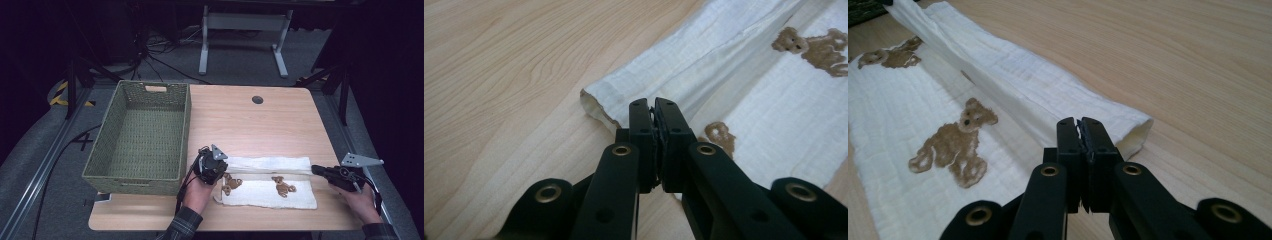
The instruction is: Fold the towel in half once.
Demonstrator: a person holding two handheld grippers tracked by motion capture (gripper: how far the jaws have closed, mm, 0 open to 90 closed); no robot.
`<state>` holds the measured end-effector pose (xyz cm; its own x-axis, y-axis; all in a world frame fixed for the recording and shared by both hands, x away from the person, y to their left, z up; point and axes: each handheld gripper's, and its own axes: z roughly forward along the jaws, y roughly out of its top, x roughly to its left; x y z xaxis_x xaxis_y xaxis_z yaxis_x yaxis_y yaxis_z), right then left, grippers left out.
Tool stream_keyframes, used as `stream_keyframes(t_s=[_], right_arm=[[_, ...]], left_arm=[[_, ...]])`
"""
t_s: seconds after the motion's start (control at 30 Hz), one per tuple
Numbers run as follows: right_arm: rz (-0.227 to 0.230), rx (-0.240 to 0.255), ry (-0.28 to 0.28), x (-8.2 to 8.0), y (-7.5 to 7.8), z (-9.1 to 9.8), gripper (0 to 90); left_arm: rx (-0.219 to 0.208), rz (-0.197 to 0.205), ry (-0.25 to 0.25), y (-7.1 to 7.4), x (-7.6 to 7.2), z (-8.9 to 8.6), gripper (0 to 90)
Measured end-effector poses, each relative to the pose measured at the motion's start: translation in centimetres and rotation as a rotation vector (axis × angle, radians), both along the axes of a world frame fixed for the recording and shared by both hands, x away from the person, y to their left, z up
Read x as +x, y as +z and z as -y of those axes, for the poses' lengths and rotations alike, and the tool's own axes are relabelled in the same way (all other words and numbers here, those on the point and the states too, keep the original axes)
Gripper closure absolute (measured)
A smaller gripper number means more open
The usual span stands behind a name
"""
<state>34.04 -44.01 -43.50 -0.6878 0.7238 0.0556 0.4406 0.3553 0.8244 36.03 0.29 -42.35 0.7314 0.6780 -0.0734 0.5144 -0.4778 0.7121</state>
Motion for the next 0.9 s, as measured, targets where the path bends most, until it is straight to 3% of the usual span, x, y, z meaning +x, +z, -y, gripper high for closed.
stream_keyframes(t_s=[0.33,0.9], right_arm=[[-0.004,0.004,0.038,-1.9,-0.1,-0.2,87.9],[-0.015,0.016,0.084,-5.1,-0.2,-0.1,88.0]], left_arm=[[-0.054,-0.029,-0.034,-0.2,-1.3,-1.2,87.1],[-0.080,-0.061,-0.087,-0.7,-3.5,-1.7,87.2]])
